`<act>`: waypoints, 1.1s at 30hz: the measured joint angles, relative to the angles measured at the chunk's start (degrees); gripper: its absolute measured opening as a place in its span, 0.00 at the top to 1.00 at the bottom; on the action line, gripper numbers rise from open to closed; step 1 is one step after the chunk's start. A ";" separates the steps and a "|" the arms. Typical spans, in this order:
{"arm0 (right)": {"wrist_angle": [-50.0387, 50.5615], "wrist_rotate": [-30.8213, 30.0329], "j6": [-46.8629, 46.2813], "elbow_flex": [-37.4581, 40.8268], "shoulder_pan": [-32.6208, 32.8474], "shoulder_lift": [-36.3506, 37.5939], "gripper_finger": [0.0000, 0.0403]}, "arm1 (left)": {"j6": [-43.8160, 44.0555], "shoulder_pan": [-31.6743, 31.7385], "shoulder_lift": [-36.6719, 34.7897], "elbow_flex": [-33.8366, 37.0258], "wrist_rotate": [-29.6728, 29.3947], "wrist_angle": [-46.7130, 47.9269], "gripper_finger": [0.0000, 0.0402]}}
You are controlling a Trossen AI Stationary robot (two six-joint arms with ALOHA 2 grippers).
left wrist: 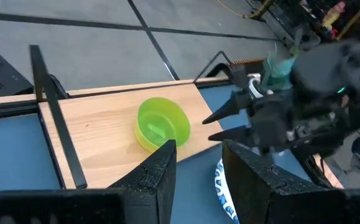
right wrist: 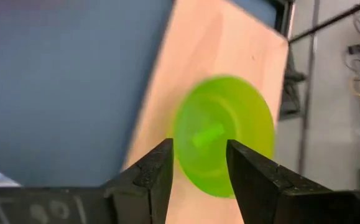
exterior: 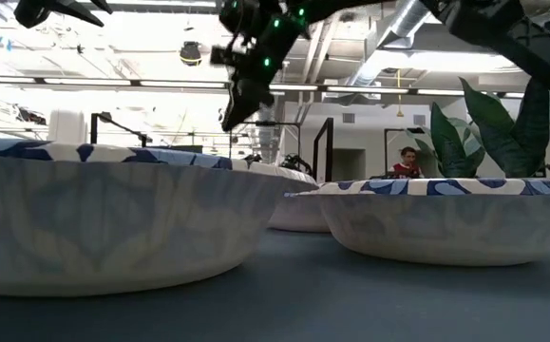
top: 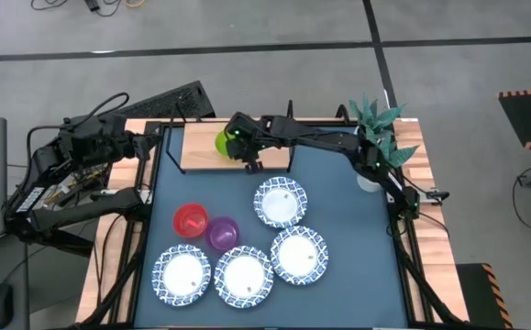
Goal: Place and stack bowls onto a shelf
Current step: Stack the orange bowl on top of the green bowl on the shelf
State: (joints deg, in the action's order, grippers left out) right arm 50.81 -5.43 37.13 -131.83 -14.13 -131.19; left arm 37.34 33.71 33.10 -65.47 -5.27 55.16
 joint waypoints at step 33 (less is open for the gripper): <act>8.64 3.97 -22.19 0.00 -1.07 24.76 0.56 | 1.74 -21.94 18.13 0.02 13.32 14.86 0.72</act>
State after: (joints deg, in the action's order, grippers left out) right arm 59.45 -1.45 14.94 -131.83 -15.20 -106.43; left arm 39.07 11.78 51.23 -65.45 8.06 70.03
